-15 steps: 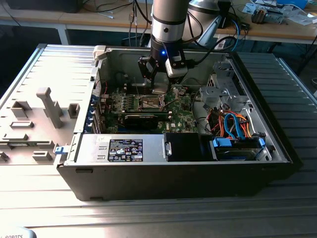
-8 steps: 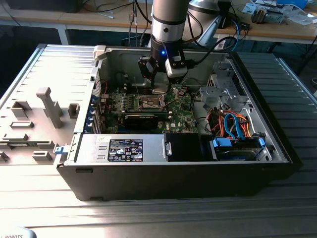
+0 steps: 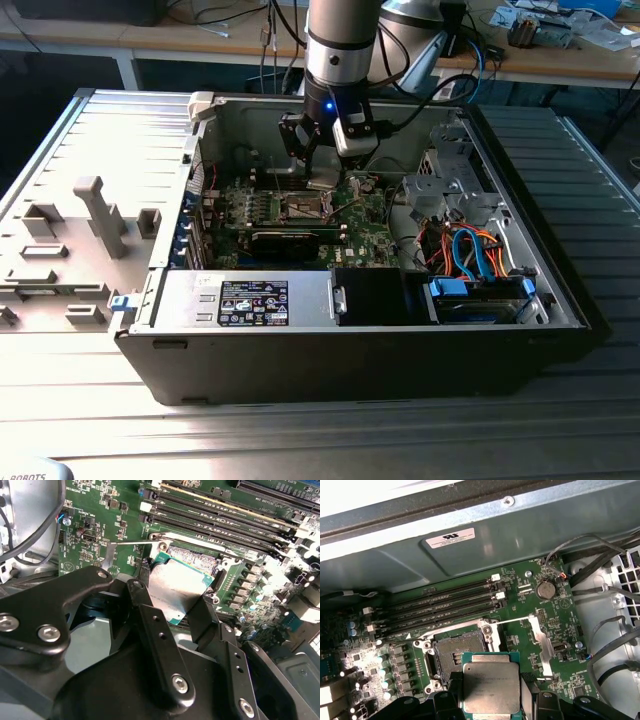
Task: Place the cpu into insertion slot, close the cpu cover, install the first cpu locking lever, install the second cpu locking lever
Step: 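Place the cpu into insertion slot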
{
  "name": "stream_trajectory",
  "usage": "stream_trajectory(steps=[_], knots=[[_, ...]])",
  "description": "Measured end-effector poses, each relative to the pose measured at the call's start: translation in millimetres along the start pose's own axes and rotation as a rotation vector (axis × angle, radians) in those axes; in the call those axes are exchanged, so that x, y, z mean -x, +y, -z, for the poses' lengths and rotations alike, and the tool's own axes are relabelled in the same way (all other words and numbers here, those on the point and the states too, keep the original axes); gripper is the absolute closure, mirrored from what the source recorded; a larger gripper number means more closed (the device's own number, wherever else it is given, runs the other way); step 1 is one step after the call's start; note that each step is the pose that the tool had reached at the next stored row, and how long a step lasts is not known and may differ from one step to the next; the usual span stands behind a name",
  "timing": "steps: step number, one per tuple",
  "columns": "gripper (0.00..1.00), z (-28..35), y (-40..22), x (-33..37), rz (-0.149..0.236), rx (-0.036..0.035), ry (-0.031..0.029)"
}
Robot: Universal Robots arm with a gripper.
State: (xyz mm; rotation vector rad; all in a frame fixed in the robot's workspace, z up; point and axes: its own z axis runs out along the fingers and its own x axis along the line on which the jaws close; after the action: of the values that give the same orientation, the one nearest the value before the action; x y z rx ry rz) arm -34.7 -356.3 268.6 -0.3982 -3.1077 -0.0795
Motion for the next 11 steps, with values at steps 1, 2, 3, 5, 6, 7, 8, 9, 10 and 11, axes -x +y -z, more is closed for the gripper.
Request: stream_trajectory(steps=[1, 2, 3, 5, 6, 7, 8, 9, 10, 11], knots=[[0.46, 0.0, 0.0, 0.0, -0.002, -0.0002, -0.0001], [0.46, 0.0, 0.0, 0.0, -0.003, -0.0003, -0.0002], [0.46, 0.0, 0.0, 0.0, -0.004, -0.0004, -0.0003], [0.46, 0.0, 0.0, 0.0, -0.007, -0.0007, -0.0005], [0.46, 0.0, 0.0, 0.0, -0.008, -0.0008, -0.0006], [0.46, 0.0, 0.0, 0.0, -0.009, -0.0010, -0.0007], [0.46, 0.0, 0.0, 0.0, -0.010, -0.0011, -0.0008], [0.46, 0.0, 0.0, 0.0, -0.012, -0.0013, -0.0009], [0.46, 0.0, 0.0, 0.0, -0.014, -0.0016, -0.0011], [0.46, 0.0, 0.0, 0.0, -0.015, -0.0017, -0.0012]])
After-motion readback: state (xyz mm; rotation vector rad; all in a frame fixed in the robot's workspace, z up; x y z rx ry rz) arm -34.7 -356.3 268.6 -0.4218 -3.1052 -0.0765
